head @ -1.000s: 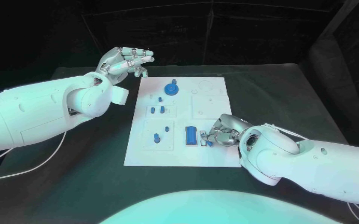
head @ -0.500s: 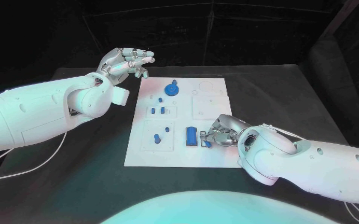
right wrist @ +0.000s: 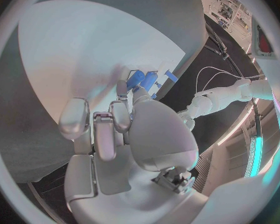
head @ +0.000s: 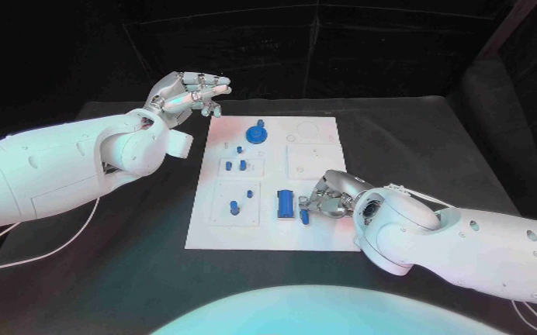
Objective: Assemble the parts on the task board
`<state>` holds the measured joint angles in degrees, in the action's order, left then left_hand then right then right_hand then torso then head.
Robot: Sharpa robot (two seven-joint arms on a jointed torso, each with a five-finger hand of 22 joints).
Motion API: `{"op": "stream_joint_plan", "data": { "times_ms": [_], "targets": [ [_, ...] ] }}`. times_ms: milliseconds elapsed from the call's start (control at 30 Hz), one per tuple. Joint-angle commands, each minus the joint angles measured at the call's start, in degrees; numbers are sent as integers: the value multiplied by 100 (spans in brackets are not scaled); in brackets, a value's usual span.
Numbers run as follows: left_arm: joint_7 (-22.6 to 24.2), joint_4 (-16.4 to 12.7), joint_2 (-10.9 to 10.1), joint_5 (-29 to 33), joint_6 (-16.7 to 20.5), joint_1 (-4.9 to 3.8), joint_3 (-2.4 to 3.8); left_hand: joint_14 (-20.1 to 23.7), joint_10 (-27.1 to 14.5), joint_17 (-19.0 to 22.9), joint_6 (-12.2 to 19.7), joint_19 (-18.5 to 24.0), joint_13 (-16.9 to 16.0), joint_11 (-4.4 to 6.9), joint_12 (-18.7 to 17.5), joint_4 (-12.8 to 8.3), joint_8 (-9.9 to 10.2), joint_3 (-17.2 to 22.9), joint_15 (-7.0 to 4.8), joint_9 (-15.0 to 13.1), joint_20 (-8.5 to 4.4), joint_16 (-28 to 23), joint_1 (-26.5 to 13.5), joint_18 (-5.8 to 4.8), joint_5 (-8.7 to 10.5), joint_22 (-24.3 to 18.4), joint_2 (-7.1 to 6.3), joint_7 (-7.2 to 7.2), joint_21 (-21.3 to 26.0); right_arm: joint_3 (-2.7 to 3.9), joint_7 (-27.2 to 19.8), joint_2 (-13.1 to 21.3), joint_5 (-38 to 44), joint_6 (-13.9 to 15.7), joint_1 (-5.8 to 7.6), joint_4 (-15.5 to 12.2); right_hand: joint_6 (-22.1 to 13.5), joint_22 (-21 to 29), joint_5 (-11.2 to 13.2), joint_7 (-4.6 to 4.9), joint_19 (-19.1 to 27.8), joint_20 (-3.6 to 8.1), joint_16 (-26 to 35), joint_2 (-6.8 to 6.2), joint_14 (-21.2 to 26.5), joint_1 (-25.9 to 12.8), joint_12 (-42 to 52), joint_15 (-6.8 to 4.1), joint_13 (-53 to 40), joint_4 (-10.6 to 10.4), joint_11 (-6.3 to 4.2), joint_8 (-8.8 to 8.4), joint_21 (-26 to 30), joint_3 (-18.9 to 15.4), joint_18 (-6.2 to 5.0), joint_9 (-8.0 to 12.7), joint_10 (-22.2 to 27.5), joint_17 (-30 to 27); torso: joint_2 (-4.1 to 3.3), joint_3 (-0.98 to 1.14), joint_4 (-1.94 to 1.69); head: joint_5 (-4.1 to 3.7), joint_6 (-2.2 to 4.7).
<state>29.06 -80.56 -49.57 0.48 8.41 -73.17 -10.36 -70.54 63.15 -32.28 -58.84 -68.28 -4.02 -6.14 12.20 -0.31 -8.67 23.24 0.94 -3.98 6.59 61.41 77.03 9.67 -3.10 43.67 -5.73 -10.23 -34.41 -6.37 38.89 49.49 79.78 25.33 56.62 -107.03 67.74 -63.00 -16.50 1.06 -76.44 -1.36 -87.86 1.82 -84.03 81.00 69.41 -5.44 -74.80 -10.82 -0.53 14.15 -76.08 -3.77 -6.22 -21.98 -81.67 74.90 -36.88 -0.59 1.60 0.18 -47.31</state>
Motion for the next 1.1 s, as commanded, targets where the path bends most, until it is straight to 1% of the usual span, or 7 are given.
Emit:
{"op": "stream_joint_plan", "data": {
  "times_ms": [33,467,667,800,933,1033,1100],
  "targets": [
    [7,-16,-4,10,-71,-8,4,7,-30,9,40,-17,0,-6,-38,-4,37,-23,34,7,37,-18,-31,80,-22,-5,15,-9,26,-2,-9,-25,150,-149,4,-7,-18,-9,50,24,2,51,-36,20,-523,106,212,-41,-104,33,-217,23,-21,8,88,-18,-245,1154,1,-1,0,4,-4],
    [-4,-30,-13,10,-75,-9,4,6,-35,2,42,-19,-2,-6,-35,-14,36,-23,33,5,38,-14,-10,81,-23,-10,20,-9,31,-2,0,-73,213,-8,4,30,12,-34,86,14,-12,70,-44,50,-526,90,303,-55,-177,22,-229,55,-33,34,93,-61,-293,1170,-1,0,1,-3,15],
    [-10,-33,-17,10,-73,-10,4,6,-35,2,42,-19,-2,-6,-35,-14,36,-23,33,5,38,-14,-10,81,-23,-10,20,-9,31,-1,-85,-58,235,228,4,29,4,-35,105,16,-13,75,-38,35,-524,29,288,-57,-171,-14,-228,61,-33,15,94,-82,-295,1158,0,2,2,-4,20],
    [-12,-34,-18,10,-75,-10,5,6,-35,2,42,-19,-2,-6,-35,-14,36,-23,33,5,38,-14,-10,81,-23,-10,20,-9,31,-1,-346,-20,211,442,4,9,-16,-29,160,27,-9,76,-31,-13,-521,-66,246,-52,-146,-67,-220,62,-28,-37,94,-106,-283,1146,3,4,2,-11,27],
    [-16,-35,-22,10,-74,-10,5,6,-35,2,42,-19,-2,-6,-35,-14,36,-23,33,5,38,-14,-10,81,-23,-10,20,-9,31,0,-806,67,57,578,4,-21,-55,-13,208,47,2,70,-24,-74,-518,-145,187,-42,-112,-109,-204,52,-17,-101,92,-127,-258,1132,2,2,4,-19,34],
    [-18,-33,-24,10,-74,-10,5,6,-35,2,42,-19,-2,-6,-35,-14,36,-23,33,5,38,-14,-10,81,-23,-10,20,-9,31,0,-1029,138,-17,582,4,-50,-83,-3,206,65,10,61,-20,-141,-516,-215,150,-29,-92,-143,-188,48,-9,-173,91,-146,-240,1124,7,3,9,-18,38],
    [-19,-33,-26,10,-76,-10,5,6,-35,2,42,-19,-2,-6,-35,-14,36,-23,33,5,38,-14,-10,81,-23,-10,20,-9,31,1,-1172,198,-82,437,4,-80,-103,11,185,79,21,54,-15,-183,-514,-259,128,-20,-81,-165,-177,43,1,-227,88,-159,-229,1115,7,2,8,-21,37]
  ]
}}
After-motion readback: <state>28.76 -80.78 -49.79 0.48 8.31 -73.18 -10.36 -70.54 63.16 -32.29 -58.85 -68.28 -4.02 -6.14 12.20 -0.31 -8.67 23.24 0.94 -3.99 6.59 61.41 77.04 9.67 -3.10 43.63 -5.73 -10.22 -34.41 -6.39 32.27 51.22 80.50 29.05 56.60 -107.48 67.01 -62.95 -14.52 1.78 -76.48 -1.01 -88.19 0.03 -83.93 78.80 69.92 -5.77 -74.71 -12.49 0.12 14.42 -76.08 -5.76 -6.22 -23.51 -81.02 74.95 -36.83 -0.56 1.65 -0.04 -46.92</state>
